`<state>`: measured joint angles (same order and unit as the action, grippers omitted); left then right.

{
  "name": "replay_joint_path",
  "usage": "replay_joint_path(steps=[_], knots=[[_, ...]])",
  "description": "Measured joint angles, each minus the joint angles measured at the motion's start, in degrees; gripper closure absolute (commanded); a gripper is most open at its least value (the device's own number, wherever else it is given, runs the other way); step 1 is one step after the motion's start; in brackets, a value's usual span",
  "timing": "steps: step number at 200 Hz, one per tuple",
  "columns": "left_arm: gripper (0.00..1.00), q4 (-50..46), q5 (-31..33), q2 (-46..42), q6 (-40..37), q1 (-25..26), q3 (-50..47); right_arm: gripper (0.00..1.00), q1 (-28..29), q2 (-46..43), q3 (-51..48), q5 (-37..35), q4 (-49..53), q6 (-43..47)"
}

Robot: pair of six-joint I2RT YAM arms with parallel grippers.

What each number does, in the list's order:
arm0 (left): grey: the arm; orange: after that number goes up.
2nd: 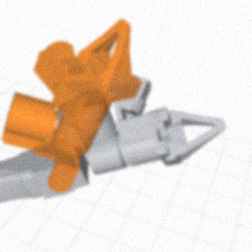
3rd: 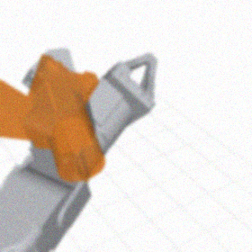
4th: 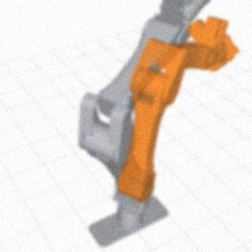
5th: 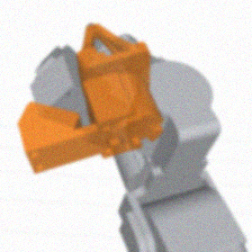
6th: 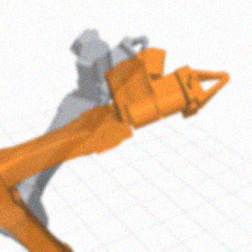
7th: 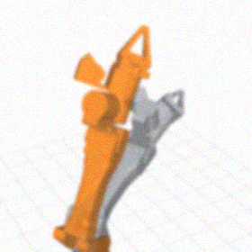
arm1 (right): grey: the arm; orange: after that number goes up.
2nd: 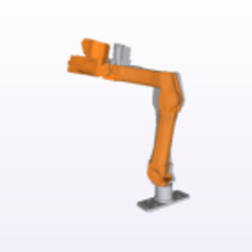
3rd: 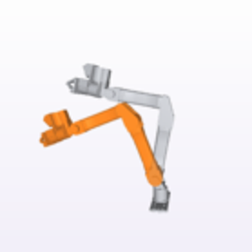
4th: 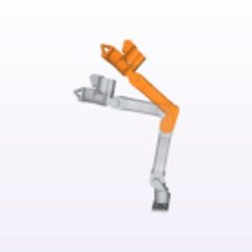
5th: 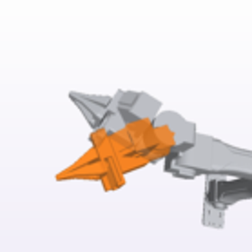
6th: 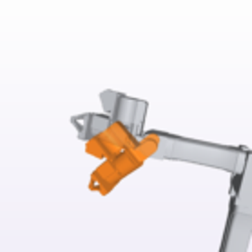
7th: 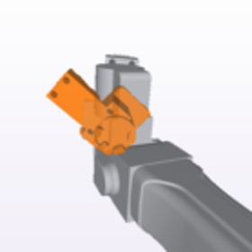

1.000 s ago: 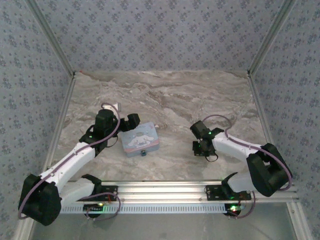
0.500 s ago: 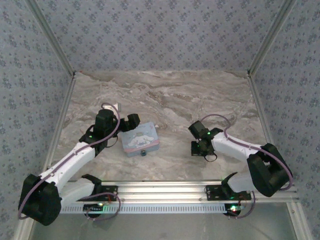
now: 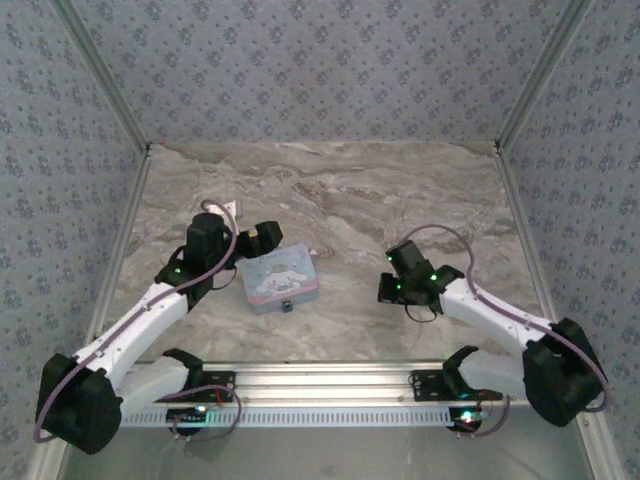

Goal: Unlock a padlock with a key

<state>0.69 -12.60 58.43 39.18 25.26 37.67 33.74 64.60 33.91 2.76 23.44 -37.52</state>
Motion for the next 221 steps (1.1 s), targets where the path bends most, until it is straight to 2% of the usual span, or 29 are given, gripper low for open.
replay_joint_path(steps=[37, 74, 153, 221], knots=[[0.07, 4.1, -3.8, 0.5, 8.9, 0.8, 0.7, 1.0, -0.7, -6.6, -1.9, 2.7, -10.2, -5.1], [0.08, 5.7, -6.9, 5.0, 22.2, 1.8, 4.6, 1.0, -0.7, -7.0, -1.2, 4.1, -18.0, -5.5], [0.14, 14.9, -11.5, 13.0, 46.7, 7.1, 6.2, 1.0, 3.1, 2.2, 8.4, 7.1, -31.6, -2.3], [0.18, 25.0, -12.3, 18.4, 58.8, 9.4, 4.0, 1.0, 7.2, 8.7, 12.9, 9.4, -37.4, -1.4]])
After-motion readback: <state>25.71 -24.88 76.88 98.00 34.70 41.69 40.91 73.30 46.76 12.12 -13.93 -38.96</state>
